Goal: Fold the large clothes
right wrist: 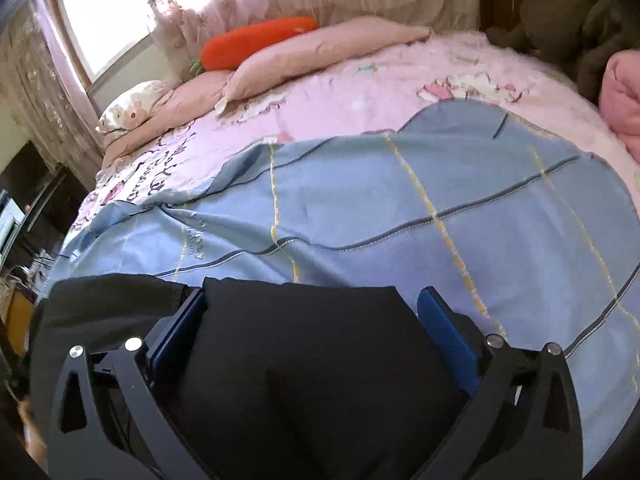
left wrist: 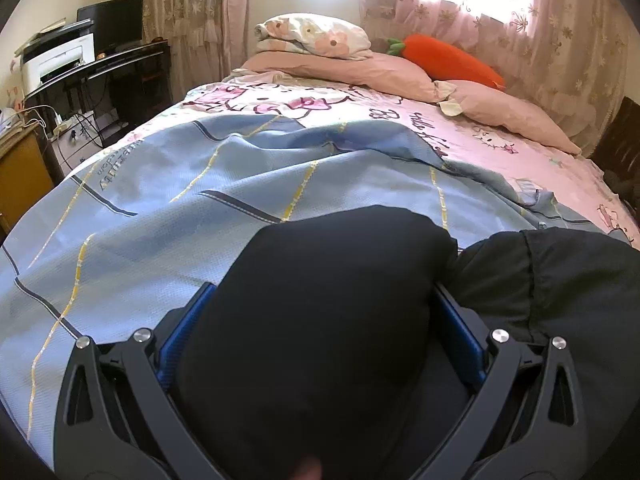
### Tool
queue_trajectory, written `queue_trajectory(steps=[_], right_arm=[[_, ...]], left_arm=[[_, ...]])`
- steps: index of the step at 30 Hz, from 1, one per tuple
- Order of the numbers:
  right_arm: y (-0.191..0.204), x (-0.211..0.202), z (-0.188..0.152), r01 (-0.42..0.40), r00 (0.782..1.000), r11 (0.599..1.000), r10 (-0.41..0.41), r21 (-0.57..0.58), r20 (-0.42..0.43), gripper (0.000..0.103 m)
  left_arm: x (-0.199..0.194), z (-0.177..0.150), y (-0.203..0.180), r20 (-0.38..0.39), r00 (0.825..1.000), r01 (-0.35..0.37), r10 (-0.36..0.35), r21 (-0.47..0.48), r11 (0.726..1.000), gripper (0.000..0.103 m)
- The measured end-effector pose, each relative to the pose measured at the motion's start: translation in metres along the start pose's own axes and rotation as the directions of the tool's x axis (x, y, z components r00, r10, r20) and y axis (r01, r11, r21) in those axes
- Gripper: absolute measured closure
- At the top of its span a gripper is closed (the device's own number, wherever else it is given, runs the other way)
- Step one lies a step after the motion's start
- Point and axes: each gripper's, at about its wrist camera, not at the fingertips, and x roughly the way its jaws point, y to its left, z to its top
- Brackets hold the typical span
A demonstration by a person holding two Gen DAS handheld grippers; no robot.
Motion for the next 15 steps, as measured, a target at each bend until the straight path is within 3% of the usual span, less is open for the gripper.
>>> queue_trajectory(steps=[15], right_arm=[[0.006,0.009,-0.018,0.056,0.995,0.998,-0.056,0.000,0.078,0.001]], left_arm=[[0.002,-0.002,0.000,0.008,1.000,0.009,-0.009,-0.011,1.000,0.002]])
